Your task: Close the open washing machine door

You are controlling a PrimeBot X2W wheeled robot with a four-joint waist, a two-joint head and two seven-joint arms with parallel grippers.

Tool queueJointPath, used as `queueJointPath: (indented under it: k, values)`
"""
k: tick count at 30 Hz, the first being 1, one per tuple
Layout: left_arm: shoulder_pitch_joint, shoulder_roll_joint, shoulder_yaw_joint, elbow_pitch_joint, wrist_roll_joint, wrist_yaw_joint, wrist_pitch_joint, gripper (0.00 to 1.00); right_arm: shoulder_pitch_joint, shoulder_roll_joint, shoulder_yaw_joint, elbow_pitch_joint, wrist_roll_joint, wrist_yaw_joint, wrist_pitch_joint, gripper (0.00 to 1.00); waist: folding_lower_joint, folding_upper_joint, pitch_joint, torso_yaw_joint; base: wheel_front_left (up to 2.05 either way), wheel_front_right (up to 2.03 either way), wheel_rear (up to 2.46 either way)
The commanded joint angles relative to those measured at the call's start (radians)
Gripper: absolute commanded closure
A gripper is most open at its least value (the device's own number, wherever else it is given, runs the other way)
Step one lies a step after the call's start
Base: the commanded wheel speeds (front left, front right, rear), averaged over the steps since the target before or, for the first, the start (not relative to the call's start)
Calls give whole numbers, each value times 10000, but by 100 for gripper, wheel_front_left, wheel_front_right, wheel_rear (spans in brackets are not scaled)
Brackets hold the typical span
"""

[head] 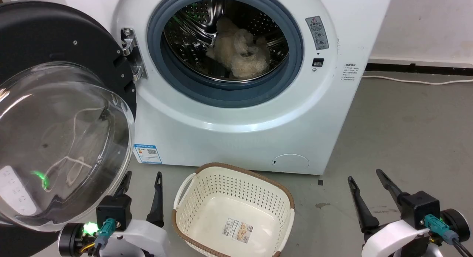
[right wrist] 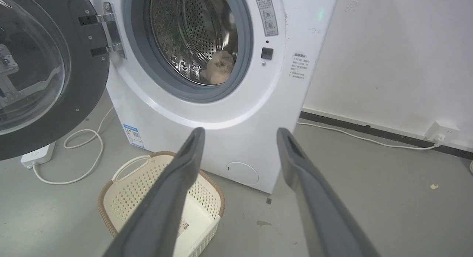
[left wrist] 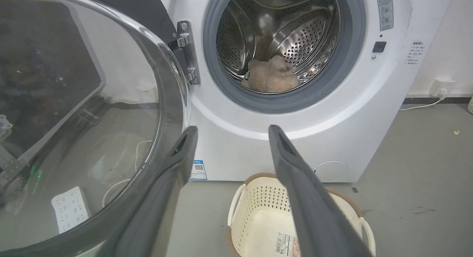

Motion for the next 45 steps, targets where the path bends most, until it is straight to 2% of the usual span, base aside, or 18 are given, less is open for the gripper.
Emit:
queueJointPath:
  k: [1, 12, 26, 45]
  values:
    - [19, 1, -11, -20, -22, -5, -111, 0, 6, 2, -33, 29, 76, 1, -103, 0, 0, 0, -7, 15, 0, 0, 0]
    - [66, 4, -55, -6, -54, -30, -319, 0, 49, 6, 41, 13, 110, 1, -317, 0, 0, 0, -55, 270, 0, 0, 0]
    - [184, 54, -115, 1, -74, -91, -612, 0, 155, 12, 237, 84, 242, 2, -609, 0, 0, 0, -193, 1275, 0, 0, 0]
    - [587, 39, 74, -392, -211, 123, -1051, 0, -413, -112, 1300, 645, 546, 3, -1048, 0, 0, 0, -45, 2279, 0, 0, 0]
